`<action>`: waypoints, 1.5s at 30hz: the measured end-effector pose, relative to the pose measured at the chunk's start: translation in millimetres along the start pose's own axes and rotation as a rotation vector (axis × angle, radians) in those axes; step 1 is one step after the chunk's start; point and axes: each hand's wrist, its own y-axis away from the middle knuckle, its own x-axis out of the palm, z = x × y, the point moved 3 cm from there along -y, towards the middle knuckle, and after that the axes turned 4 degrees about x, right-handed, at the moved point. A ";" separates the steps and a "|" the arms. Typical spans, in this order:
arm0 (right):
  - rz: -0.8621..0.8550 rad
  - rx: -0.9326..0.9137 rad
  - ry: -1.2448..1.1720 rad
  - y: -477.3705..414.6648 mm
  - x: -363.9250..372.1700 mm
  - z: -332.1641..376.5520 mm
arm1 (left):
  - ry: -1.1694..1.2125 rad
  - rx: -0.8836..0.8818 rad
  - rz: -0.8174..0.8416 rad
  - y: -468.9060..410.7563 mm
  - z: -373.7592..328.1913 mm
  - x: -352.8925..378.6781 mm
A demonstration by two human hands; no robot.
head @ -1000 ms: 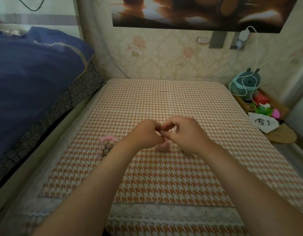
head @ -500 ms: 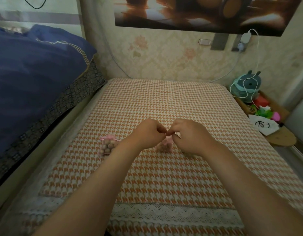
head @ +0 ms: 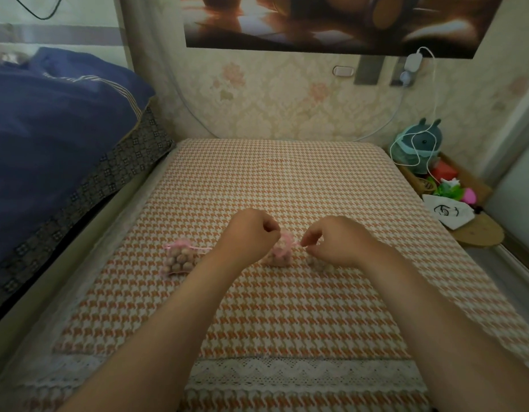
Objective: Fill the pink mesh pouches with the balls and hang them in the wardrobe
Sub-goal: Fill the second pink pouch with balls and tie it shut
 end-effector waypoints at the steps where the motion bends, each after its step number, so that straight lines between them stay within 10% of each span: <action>1: 0.038 0.012 0.014 0.3 3.4 0.4 | 0.004 0.004 0.002 -0.2 1.5 0.1; 10: 0.092 0.075 0.029 -10.7 17.4 -0.2 | 0.018 0.073 0.145 -0.7 6.3 1.3; 20: -0.206 -0.096 -0.541 -3.8 -6.2 27.8 | 0.012 0.073 0.188 -1.8 5.3 -3.4; 45: -0.076 0.020 -0.186 -2.7 -12.1 10.5 | -0.075 0.206 -0.065 0.3 -10.2 6.4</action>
